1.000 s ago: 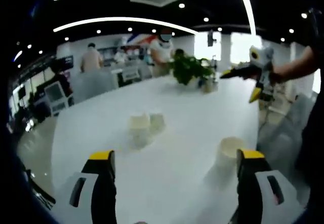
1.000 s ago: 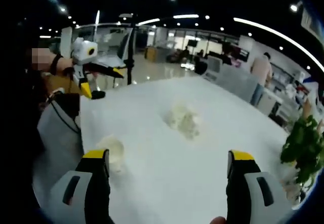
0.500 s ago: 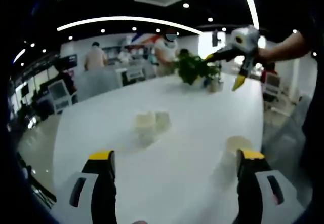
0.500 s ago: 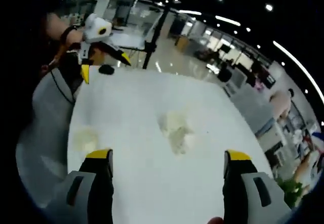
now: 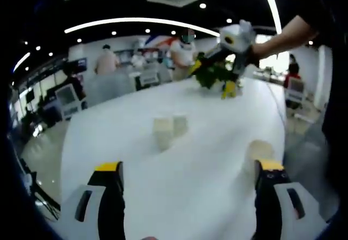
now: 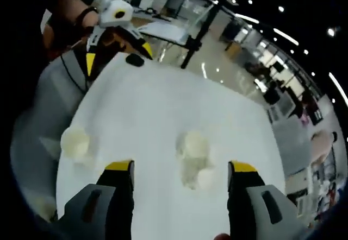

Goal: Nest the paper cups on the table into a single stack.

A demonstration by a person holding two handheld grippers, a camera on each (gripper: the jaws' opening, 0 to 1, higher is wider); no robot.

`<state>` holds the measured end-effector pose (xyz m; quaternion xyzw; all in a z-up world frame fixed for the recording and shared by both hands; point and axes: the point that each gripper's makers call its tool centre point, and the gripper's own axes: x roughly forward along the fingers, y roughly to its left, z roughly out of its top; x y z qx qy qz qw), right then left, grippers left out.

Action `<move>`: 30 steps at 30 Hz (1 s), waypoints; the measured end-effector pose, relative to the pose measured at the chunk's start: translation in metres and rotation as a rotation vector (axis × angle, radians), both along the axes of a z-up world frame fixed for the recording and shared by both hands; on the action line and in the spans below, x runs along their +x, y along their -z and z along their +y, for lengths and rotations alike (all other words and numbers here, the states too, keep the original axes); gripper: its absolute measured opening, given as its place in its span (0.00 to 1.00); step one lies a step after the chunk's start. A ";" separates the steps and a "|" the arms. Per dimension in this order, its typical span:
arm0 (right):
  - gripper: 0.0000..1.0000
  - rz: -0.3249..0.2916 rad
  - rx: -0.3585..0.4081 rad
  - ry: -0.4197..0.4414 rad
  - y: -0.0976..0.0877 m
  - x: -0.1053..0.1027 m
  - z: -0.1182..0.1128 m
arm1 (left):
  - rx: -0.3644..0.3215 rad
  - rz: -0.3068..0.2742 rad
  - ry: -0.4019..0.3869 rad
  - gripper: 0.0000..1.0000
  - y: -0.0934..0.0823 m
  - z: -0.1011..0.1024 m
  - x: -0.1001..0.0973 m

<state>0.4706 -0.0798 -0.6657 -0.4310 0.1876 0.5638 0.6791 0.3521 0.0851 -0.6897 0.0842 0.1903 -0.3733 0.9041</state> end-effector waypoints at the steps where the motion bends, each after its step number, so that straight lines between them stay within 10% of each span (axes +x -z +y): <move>1: 0.61 0.010 -0.004 -0.012 0.003 0.006 0.006 | 0.000 -0.004 -0.005 0.99 -0.001 0.001 0.001; 16: 0.27 0.162 -0.141 -0.144 0.078 0.040 0.051 | -0.020 0.016 -0.050 0.99 0.006 -0.004 -0.006; 30: 0.18 0.195 -0.222 -0.168 0.123 0.058 0.059 | -0.027 0.044 -0.061 0.99 0.018 -0.001 0.000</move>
